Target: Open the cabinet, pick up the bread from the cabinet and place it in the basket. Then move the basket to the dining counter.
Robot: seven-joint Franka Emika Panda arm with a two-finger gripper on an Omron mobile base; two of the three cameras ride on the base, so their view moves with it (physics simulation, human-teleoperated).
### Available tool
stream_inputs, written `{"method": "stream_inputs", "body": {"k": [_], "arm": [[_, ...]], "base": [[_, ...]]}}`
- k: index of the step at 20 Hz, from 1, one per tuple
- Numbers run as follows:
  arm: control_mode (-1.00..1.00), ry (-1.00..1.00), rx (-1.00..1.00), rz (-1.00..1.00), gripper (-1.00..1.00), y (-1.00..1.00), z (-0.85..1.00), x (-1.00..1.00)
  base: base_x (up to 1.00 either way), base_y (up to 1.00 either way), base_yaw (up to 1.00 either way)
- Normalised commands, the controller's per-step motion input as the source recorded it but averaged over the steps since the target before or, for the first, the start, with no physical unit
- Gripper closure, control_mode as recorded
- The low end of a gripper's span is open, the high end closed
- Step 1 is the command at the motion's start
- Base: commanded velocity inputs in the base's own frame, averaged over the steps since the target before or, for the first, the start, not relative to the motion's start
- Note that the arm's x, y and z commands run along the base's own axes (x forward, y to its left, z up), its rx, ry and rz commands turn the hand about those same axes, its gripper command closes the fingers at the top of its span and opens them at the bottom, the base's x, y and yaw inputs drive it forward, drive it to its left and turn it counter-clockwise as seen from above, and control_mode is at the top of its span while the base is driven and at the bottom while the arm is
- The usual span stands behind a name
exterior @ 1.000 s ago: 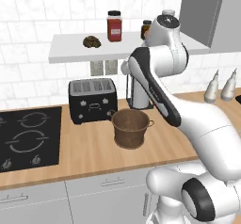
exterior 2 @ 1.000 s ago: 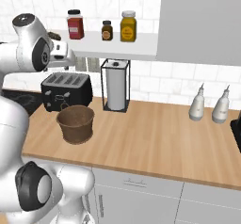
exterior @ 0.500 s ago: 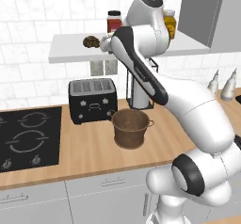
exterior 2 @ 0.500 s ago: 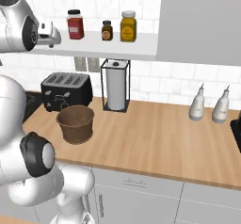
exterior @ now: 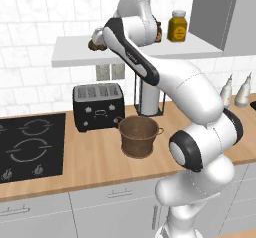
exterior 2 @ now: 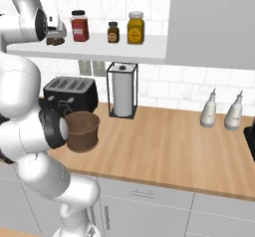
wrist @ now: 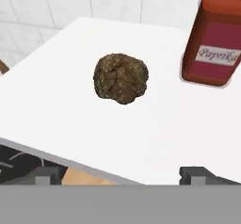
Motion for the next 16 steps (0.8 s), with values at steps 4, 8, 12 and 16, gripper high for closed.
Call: {"method": "stream_inputs", "body": {"k": [4,8,12,16], "arm": [[-1.00,0.00,-0.04,0.01,-1.00,0.12,-0.27,0.62],[-1.00,0.00,0.00,0.08,-1.00,0.00,-0.19,0.27],[-1.00,-0.03,0.00,0.12,-1.00,0.01,-0.07,0.31],[-1.00,-0.03,0.00,0.13,-1.00,0.09,-0.23,0.30]], "base": [[0.00,0.00,0.00],[0.00,0.00,0.00],[0.00,0.00,0.00],[0.00,0.00,0.00]]}}
